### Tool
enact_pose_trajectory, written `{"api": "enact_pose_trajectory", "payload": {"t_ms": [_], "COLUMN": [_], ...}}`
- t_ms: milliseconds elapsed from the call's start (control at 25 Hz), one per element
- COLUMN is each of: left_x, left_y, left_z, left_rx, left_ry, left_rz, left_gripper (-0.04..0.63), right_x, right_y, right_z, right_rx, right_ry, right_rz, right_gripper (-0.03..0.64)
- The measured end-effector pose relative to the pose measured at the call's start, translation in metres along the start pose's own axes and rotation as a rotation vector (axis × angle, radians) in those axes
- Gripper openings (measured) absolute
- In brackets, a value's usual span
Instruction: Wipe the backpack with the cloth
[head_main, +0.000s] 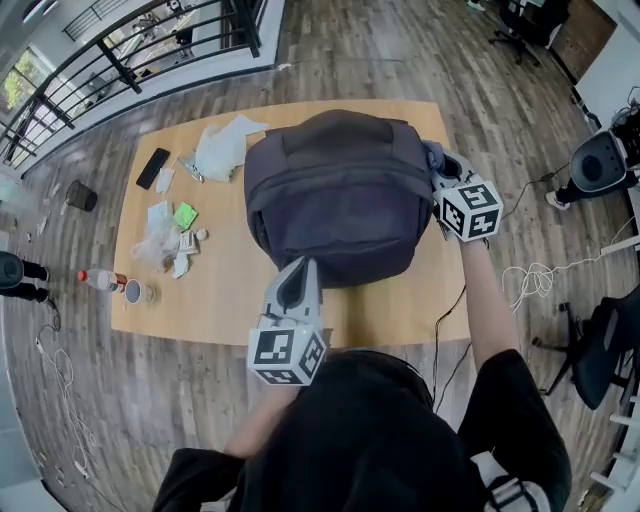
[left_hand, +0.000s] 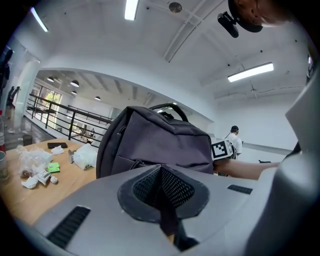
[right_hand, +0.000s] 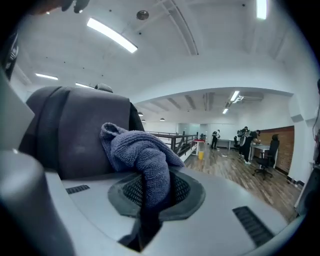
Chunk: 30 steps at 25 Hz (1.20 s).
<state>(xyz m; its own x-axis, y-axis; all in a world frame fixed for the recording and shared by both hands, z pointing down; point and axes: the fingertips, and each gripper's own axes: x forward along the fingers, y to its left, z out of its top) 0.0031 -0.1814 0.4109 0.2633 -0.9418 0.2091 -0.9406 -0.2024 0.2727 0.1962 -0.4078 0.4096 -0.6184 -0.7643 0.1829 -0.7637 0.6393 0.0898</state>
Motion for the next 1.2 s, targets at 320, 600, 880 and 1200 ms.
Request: {"api": "enact_pose_trajectory", "payload": {"t_ms": [320,600,880,1200], "left_x": [-0.007,0.007,0.041,0.094], "left_y": [0.005,0.025,0.089,0.134], "left_z": [-0.013,-0.011,0.015,0.061], "left_rx": [-0.008,0.001,0.151,0.393], "left_ry": [0.017,0.038,0.006,0.013], "left_rz": [0.102,0.189,0.302,0.27], "left_gripper": [0.015,0.015,0.015,0.015], "right_x": [0.031,-0.007,-0.066,-0.097], "right_y": [0.029,0.075,0.13,0.202], "right_z": [0.021,0.011,-0.002,0.001], "right_rx": [-0.073,-0.126,-0.054,-0.064], "right_ry": [-0.039,-0.016,-0.02,0.069], "right_rz": [0.323,0.621,0.612,0.456], "right_gripper": [0.041,0.04,0.04,0.04]}}
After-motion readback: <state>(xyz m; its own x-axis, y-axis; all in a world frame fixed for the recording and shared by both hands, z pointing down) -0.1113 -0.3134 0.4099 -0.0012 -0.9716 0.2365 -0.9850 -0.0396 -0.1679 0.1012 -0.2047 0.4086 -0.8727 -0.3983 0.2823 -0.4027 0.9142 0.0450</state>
